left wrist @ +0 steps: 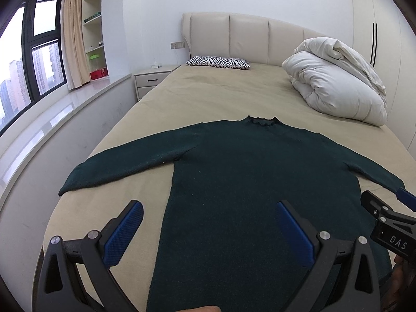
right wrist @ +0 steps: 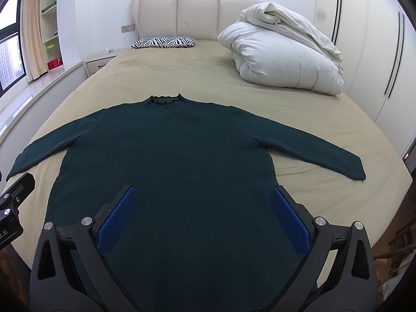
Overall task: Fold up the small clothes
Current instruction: 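Grasp the sweater sleeve cuff with the right gripper and fold it across the body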
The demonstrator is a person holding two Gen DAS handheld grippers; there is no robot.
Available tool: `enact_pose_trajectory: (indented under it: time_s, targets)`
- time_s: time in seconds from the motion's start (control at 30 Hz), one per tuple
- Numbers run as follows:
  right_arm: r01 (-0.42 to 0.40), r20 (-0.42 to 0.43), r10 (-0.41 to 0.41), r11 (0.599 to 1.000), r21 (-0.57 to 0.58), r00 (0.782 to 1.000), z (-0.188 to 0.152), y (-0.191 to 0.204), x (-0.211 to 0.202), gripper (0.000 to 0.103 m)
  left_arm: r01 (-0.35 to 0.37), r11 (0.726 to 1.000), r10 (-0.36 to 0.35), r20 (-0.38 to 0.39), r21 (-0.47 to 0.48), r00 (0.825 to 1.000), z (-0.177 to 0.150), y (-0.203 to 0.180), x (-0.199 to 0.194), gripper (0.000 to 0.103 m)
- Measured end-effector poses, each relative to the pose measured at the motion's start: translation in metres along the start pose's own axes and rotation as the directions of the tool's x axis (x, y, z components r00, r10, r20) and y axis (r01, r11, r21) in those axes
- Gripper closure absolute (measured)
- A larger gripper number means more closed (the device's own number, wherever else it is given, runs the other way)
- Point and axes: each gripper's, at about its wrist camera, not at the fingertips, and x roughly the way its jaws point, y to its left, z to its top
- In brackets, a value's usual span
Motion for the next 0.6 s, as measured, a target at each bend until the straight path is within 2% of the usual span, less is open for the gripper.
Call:
enact_pose_trajectory:
  time_s: [0.17, 0.23, 0.33, 0.37, 0.47, 0.5, 0.57, 0.6]
  targets:
    - [-0.032, -0.013, 0.033, 0.996, 0.083, 0.999, 0.0, -0.036, 0.018, 0.0, 0.074, 0.996, -0.077, -0.066, -0.053, 0.995, -0.006, 0.005, 0.017, 0.0]
    - [-0.04, -0.01, 0.042, 0.989, 0.145, 0.999, 0.0, -0.065, 0.026, 0.0, 0.103, 0.992, -0.11, -0.087, -0.079, 0.99, -0.01, 0.006, 0.025, 0.0]
    - [-0.062, 0.011, 0.061, 0.947, 0.315, 0.998, -0.004, -0.14, 0.04, 0.0, 0.117, 0.99, -0.126, -0.104, -0.082, 0.987, -0.013, 0.003, 0.036, 0.0]
    - [-0.07, 0.022, 0.066, 0.918, 0.389, 0.998, -0.007, -0.171, 0.047, 0.0, 0.126, 0.989, -0.135, -0.116, -0.081, 0.984, -0.013, 0.002, 0.04, 0.0]
    - [-0.041, 0.014, 0.041, 0.791, 0.61, 0.999, -0.025, -0.271, 0.07, 0.001, 0.14, 0.987, -0.15, -0.161, -0.076, 0.975, -0.013, -0.007, 0.053, 0.0]
    - [-0.04, 0.012, 0.043, 0.727, 0.685, 0.999, -0.036, -0.31, 0.081, 0.005, 0.131, 0.989, -0.14, -0.168, -0.064, 0.976, -0.011, -0.011, 0.057, 0.0]
    - [-0.041, 0.008, 0.054, 0.64, 0.768, 0.998, -0.051, -0.36, 0.096, 0.009, 0.118, 0.992, -0.123, -0.16, -0.042, 0.979, -0.008, -0.022, 0.061, 0.0]
    - [-0.046, 0.009, 0.066, 0.582, 0.812, 0.998, -0.061, -0.39, 0.106, 0.011, 0.124, 0.991, -0.129, -0.156, -0.044, 0.979, -0.007, -0.025, 0.063, 0.0]
